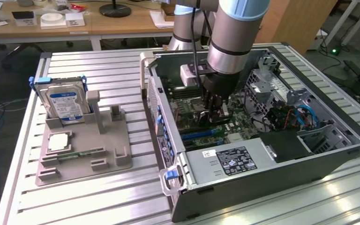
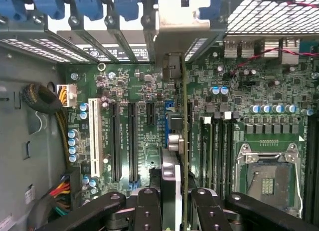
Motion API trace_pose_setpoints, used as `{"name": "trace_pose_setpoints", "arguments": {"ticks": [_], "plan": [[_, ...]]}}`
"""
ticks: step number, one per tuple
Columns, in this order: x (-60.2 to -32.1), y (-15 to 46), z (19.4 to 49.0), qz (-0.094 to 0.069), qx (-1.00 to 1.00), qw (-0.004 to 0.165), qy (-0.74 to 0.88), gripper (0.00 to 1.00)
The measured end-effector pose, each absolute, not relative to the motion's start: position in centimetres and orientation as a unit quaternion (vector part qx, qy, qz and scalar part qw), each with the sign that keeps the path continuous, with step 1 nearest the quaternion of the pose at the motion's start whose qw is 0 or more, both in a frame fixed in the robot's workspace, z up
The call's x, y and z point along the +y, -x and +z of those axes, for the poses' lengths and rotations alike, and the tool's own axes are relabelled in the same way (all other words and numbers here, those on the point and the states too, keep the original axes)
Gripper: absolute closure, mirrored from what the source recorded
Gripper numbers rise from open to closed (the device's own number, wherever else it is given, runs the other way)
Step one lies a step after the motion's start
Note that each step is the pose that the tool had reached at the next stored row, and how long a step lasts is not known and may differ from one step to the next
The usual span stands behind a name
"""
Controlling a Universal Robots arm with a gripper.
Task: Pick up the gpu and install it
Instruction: 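Insert the gpu into the slot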
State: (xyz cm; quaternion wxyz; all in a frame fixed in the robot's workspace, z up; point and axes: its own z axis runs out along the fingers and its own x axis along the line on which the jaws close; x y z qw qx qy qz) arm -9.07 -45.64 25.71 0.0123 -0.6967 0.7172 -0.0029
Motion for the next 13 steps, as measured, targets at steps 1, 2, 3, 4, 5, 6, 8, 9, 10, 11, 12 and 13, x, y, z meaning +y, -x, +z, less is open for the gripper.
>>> {"name": "trace_pose_setpoints", "arguments": {"ticks": [1, 2, 3, 4, 5, 6, 8, 9, 10, 11, 12, 13], "plan": [[-45.77, 9.07, 25.5, -0.003, 0.717, 0.012, 0.697, 0.72], [-45.78, 9.09, 25.41, -0.003, 0.717, 0.013, 0.697, 0.72], [-45.78, 9.16, 25.36, -0.003, 0.717, 0.012, 0.697, 0.72], [-45.79, 9.23, 25.32, -0.003, 0.717, 0.012, 0.697, 0.72], [-45.79, 9.31, 25.29, -0.003, 0.717, 0.012, 0.697, 0.72], [-45.79, 9.37, 25.27, -0.003, 0.717, 0.012, 0.697, 0.72], [-45.78, 9.48, 25.22, -0.003, 0.717, 0.012, 0.697, 0.72], [-45.78, 9.53, 25.2, -0.003, 0.717, 0.012, 0.697, 0.72], [-45.78, 9.55, 25.18, -0.003, 0.717, 0.012, 0.697, 0.72], [-45.78, 9.56, 25.13, -0.003, 0.717, 0.013, 0.697, 0.72], [-45.78, 9.59, 25.09, -0.003, 0.717, 0.013, 0.697, 0.72], [-45.78, 9.59, 25.01, -0.003, 0.717, 0.013, 0.697, 0.72]]}}
